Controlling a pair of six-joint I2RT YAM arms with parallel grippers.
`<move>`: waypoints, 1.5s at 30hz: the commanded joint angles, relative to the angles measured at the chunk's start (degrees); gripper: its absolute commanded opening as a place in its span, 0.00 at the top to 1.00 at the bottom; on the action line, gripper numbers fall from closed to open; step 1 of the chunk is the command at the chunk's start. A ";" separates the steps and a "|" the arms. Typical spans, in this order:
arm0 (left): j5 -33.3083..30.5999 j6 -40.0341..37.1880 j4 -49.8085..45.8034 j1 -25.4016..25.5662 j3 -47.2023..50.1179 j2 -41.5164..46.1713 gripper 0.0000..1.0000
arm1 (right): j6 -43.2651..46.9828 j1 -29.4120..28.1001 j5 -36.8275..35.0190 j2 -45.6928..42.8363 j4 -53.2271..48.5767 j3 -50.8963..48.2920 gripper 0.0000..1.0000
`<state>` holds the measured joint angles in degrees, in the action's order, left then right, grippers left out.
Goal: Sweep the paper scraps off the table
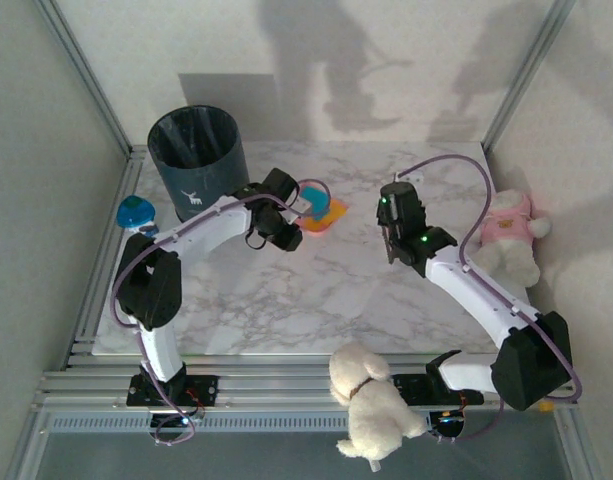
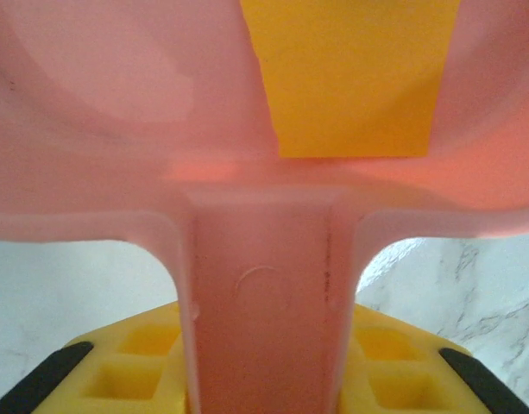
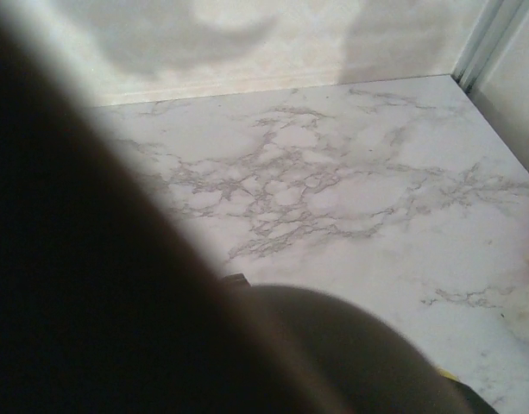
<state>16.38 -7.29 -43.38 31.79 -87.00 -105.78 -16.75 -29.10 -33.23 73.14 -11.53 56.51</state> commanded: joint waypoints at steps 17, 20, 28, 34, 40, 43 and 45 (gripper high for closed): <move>13.17 2.70 4.98 -7.43 -11.60 10.38 1.00 | 1.41 0.35 0.62 -0.95 0.10 -0.79 1.00; 16.67 4.63 7.18 -9.39 -11.35 11.67 1.00 | 1.45 0.28 0.74 -0.79 -0.07 -0.70 1.00; 27.15 14.53 15.23 -16.89 -9.56 13.26 1.00 | 1.34 0.31 0.80 -0.79 -0.54 -0.45 1.00; 32.65 23.66 22.09 -22.58 -6.97 13.46 1.00 | 1.21 0.30 0.63 -0.62 -0.87 -0.40 1.00; 37.84 34.71 32.26 -27.05 -1.88 14.02 1.00 | 1.16 0.36 0.53 -0.44 -1.16 -0.35 1.00; 39.37 40.01 37.12 -28.53 0.43 14.04 1.00 | 1.07 0.34 0.53 -0.32 -1.22 -0.17 1.00; 40.23 43.45 40.48 -29.15 1.79 14.00 1.00 | 1.11 0.28 0.63 -0.19 -1.30 0.00 1.00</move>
<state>52.56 28.84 -11.90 3.40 -86.41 -93.84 -15.68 -29.10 -31.86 72.64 -13.34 55.11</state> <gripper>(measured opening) 0.265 0.264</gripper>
